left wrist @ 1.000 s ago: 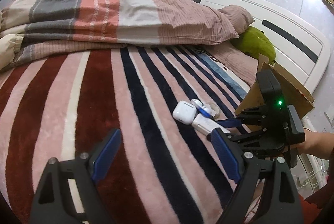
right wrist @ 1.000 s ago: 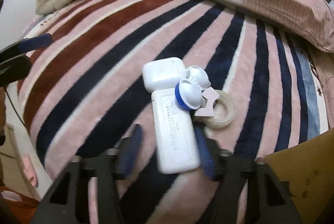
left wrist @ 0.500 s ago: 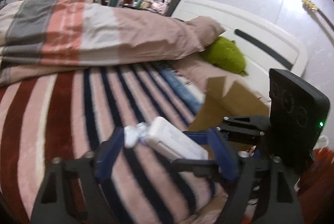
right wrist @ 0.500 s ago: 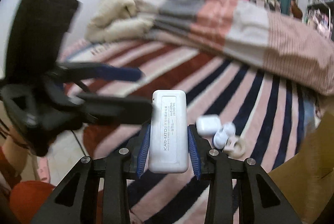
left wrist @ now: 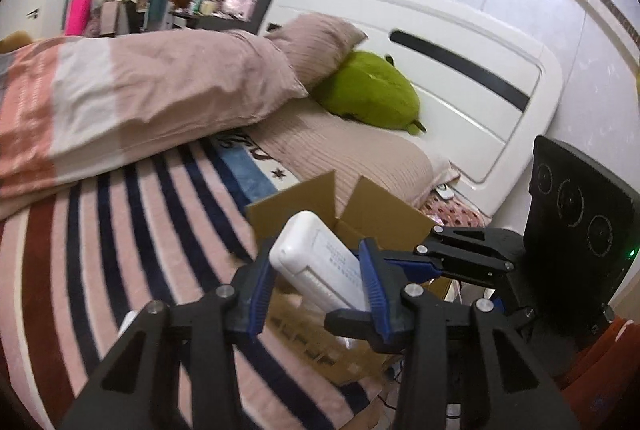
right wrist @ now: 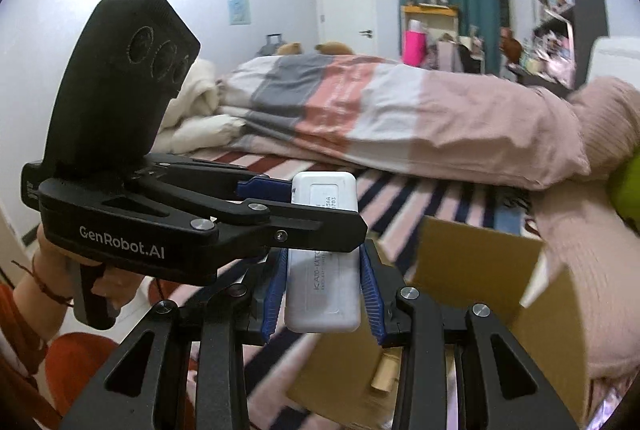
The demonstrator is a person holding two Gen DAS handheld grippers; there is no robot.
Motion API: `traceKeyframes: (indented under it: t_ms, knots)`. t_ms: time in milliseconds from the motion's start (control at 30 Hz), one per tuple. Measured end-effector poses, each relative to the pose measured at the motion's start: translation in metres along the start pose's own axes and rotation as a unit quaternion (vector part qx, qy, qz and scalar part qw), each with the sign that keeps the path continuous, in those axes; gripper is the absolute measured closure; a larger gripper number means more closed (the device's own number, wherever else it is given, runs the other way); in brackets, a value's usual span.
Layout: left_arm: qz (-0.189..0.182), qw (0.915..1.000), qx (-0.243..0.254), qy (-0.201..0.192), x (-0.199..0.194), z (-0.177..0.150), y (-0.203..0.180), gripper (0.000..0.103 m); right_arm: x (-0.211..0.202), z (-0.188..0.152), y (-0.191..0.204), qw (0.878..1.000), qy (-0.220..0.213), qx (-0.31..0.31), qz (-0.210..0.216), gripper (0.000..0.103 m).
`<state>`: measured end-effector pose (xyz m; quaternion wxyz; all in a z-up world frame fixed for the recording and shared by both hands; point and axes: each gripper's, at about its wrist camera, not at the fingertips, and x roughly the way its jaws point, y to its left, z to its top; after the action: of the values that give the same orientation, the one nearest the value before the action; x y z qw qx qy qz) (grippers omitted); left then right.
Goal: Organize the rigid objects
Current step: 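Put the white rectangular box into the cardboard box, open right gripper, then move the right gripper back toward the white earbud case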
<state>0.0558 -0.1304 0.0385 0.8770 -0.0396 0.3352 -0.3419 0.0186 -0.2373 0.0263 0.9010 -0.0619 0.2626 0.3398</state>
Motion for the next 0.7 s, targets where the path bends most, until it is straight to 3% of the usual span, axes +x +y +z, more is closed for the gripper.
traceKeyframes:
  t_ms: [300,367,433,467,533,700]
  knots:
    - [-0.007,0.9971,0.005,0.076,0.066,0.009,-0.014,0.064,0.001,-0.018,-0.049,0.997,0.057,0.032,-0.042,0.072]
    - [0.002,0.9962,0.011,0.086,0.069,0.009,-0.014,0.055,0.003,-0.023,-0.054,0.996,0.070,0.036,-0.046,0.072]
    - [0.015,0.9963,0.021,0.082,0.068,0.009,-0.014,0.021,0.006,-0.026,-0.057,0.995,0.077,0.034,-0.061,0.067]
    - [0.026,0.9961,0.030,0.079,0.065,0.008,-0.016,0.016,0.005,-0.027,-0.057,0.994,0.079,0.033,-0.065,0.058]
    - [0.036,0.9955,0.039,0.078,0.060,0.006,-0.016,0.016,0.005,-0.026,-0.056,0.994,0.077,0.032,-0.067,0.051]
    - [0.038,0.9975,0.024,0.055,0.037,0.005,-0.006,0.016,0.005,-0.023,-0.048,0.994,0.077,0.026,-0.067,0.050]
